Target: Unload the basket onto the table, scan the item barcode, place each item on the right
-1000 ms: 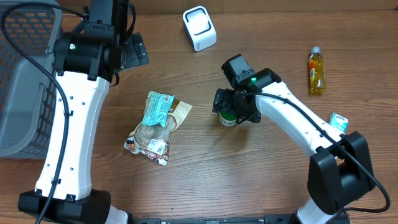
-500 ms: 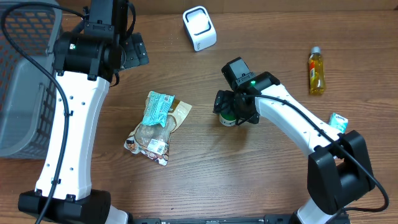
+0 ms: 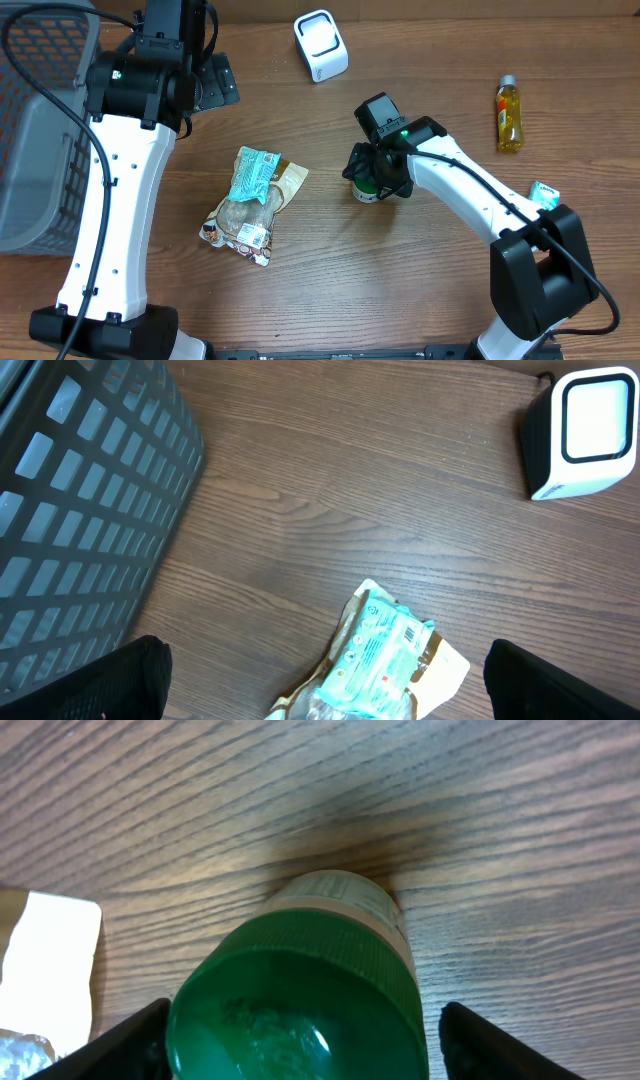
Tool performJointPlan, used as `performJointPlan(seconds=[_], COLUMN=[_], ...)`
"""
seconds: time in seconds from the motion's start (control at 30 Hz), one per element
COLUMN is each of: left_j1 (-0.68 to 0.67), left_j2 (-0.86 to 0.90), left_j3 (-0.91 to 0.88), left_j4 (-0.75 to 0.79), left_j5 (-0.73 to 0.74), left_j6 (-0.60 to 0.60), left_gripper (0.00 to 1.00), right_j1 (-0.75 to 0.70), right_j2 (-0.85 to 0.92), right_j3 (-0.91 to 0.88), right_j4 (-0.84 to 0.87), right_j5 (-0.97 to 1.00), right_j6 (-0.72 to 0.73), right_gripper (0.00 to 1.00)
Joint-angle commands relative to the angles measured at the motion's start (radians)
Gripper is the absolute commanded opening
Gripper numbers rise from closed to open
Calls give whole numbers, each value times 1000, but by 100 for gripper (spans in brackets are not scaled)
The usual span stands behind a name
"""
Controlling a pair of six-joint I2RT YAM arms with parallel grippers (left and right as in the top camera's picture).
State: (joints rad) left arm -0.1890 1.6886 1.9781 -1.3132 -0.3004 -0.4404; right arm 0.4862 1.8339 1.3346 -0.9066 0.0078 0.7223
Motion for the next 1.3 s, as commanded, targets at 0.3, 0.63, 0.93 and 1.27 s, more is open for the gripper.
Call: performJointPlan(seconds=[0.3,0.63,0.93,1.27], left_j1=[-1,-1,-1,-1], left_j2=[-22,-22,-22,-22], left_j3=[20,20,20,20], left_j4=[1,1,1,1], left_j5=[-14,-14,-14,-14], left_j6=[14,15,15,14], left_gripper=[100,100,100,100], right_j1=[30,85,106,103], right_j2=[9,9,9,8], right_j3=[-6,-6,-6,79], right_j4=[-24,-52,-132,-154], right_j5=[13,-144,-135,-80], right_j6=[14,-344,-632,-547], right_gripper=[60,52,53,100])
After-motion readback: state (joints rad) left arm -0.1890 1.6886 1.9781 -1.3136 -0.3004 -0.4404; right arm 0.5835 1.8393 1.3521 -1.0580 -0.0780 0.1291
